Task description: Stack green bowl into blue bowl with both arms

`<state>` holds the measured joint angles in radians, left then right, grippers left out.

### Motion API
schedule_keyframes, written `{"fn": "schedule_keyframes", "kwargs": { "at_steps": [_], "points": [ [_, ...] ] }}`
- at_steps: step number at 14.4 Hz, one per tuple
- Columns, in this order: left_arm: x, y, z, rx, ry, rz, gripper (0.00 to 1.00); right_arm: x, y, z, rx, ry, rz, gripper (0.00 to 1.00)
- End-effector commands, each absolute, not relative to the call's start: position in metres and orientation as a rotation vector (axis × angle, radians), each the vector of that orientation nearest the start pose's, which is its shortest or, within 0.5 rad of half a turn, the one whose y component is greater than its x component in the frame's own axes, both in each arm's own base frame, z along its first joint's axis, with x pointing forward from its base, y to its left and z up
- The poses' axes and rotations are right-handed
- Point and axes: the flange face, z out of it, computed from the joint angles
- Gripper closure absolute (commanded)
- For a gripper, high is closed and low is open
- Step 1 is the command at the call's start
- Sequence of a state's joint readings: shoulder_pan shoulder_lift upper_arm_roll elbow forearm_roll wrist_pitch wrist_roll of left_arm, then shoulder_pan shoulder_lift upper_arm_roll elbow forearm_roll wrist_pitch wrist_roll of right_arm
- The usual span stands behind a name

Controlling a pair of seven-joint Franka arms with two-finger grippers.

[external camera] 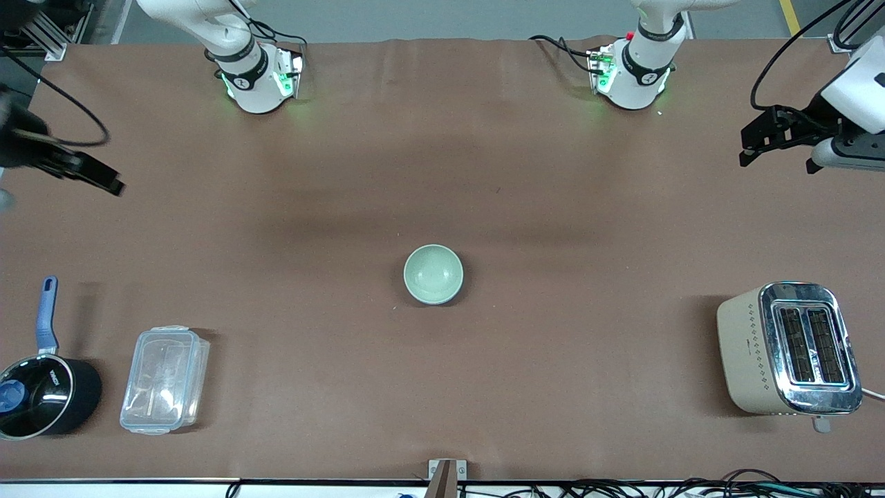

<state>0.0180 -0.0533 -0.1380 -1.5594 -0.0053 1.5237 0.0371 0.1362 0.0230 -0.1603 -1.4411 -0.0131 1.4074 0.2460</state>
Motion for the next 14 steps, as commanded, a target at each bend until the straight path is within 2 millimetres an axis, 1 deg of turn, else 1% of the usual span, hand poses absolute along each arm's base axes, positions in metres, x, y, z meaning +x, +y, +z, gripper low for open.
{"fn": "schedule_keyframes", "kwargs": {
  "at_steps": [1,2,3,5,6,7,9,11,14],
  "points": [
    [0.521,-0.063,0.664,-3.105,0.236,-0.039,0.00,0.539,-0.055,0.684,-3.148,0.267,0.054,0.00],
    [0.522,-0.062,0.665,-3.105,0.236,-0.041,0.00,0.537,-0.065,0.684,-3.147,0.249,0.061,0.00],
    [0.523,-0.060,0.664,-3.104,0.241,-0.039,0.00,0.535,-0.066,0.680,-3.144,0.251,0.107,0.00],
    [0.524,-0.057,0.664,-3.107,0.232,-0.038,0.00,0.537,-0.061,0.678,-3.142,0.238,0.107,0.00],
    [0.524,-0.055,0.663,-3.107,0.227,-0.036,0.00,0.538,-0.054,0.677,-3.141,0.215,0.100,0.00],
    [0.524,-0.055,0.663,-3.107,0.227,-0.036,0.00,0.538,-0.055,0.677,-3.140,0.220,0.102,0.00],
    [0.525,-0.054,0.672,-3.106,0.224,-0.065,0.00,0.539,-0.049,0.677,-3.140,0.215,0.106,0.00],
    [0.525,-0.054,0.675,-3.106,0.227,-0.077,0.00,0.540,-0.047,0.676,-3.140,0.210,0.104,0.00],
    [0.524,-0.054,0.675,-3.106,0.226,-0.067,0.00,0.540,-0.046,0.676,-3.141,0.207,0.099,0.00]
  ]
}}
